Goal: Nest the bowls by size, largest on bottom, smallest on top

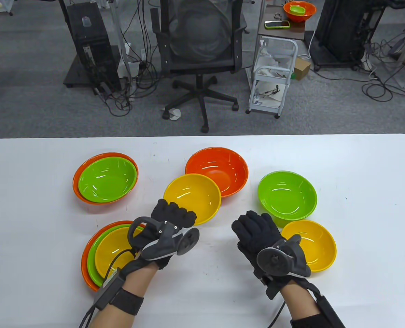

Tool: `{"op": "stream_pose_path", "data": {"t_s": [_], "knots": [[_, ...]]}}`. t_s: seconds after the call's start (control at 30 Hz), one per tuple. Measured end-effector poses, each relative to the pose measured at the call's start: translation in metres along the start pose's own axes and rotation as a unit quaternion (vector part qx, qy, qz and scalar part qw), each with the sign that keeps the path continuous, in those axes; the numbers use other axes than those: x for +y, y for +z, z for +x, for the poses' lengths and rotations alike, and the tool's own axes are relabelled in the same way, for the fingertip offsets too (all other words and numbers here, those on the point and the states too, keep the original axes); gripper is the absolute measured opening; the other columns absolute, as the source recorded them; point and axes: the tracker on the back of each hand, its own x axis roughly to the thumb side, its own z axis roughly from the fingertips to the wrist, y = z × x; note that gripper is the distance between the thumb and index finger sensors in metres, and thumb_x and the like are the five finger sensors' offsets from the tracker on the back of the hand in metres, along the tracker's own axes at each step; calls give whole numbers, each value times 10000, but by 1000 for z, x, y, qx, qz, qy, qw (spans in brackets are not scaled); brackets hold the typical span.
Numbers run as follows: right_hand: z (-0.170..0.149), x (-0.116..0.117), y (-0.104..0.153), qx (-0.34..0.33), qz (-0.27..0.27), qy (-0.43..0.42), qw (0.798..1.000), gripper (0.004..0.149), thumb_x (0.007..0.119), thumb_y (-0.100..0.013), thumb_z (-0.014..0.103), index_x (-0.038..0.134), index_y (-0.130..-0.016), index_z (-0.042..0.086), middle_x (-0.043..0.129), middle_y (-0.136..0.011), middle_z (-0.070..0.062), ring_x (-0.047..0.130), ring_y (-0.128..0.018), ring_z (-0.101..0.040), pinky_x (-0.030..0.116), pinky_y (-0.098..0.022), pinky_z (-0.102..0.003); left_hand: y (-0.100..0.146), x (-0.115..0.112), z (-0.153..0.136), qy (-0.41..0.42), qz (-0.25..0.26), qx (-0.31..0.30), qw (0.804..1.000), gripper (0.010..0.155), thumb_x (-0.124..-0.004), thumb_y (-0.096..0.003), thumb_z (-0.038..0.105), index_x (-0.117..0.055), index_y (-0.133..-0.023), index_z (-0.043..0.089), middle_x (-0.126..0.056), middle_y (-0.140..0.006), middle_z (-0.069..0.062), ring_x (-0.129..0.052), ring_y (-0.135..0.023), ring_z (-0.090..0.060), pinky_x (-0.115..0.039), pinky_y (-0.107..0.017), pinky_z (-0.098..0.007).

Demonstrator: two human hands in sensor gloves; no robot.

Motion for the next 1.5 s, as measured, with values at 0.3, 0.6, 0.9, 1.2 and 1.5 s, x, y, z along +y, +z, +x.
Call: {"op": "stream_pose_path", "data": {"t_s": [0.3, 0.6, 0.9, 1.2, 1.5], "knots": [[-10, -7, 3, 31, -1, -10, 999, 556, 841, -462, 281, 726, -978, 109, 663, -1046, -181, 569, -981, -500, 440, -703, -694, -35, -12, -71, 11, -62, 147, 987, 465, -767, -493, 408, -797, -951, 333, -905, -940, 43, -863, -958, -251, -641, -798, -547], [-21, -11, 7, 67, 6, -23, 997, 564, 835, -466, 302, 726, -982, 103, 640, -1060, -189, 547, -983, -513, 426, -699, -698, -45, -35, -137, 24, -119, 276, 953, 464, -807, -488, 402, -814, -946, 328, -938, -904, 40, -904, -918, -252, -674, -772, -569], [-26, -11, 8, 86, 13, -31, 996, 554, 827, -471, 314, 740, -975, 101, 636, -1061, -199, 540, -981, -521, 418, -696, -701, -47, -63, -167, 55, -168, 340, 924, 482, -799, -503, 325, -772, -984, 344, -918, -935, 15, -878, -948, -265, -643, -785, -570], [-28, -12, 9, 99, 20, -33, 994, 558, 826, -471, 320, 741, -975, 98, 633, -1062, -199, 535, -982, -525, 414, -694, -702, -43, -90, -173, 27, -212, 362, 908, 481, -815, -494, 326, -786, -974, 345, -942, -917, 27, -910, -927, -258, -684, -758, -553], [-29, -11, 10, 105, 25, -32, 994, 553, 825, -471, 323, 747, -972, 101, 642, -1059, -200, 538, -981, -524, 413, -694, -701, -43, -98, -171, 22, -231, 359, 904, 486, -786, -505, 335, -766, -990, 344, -914, -948, 26, -882, -958, -262, -672, -765, -552]]}}
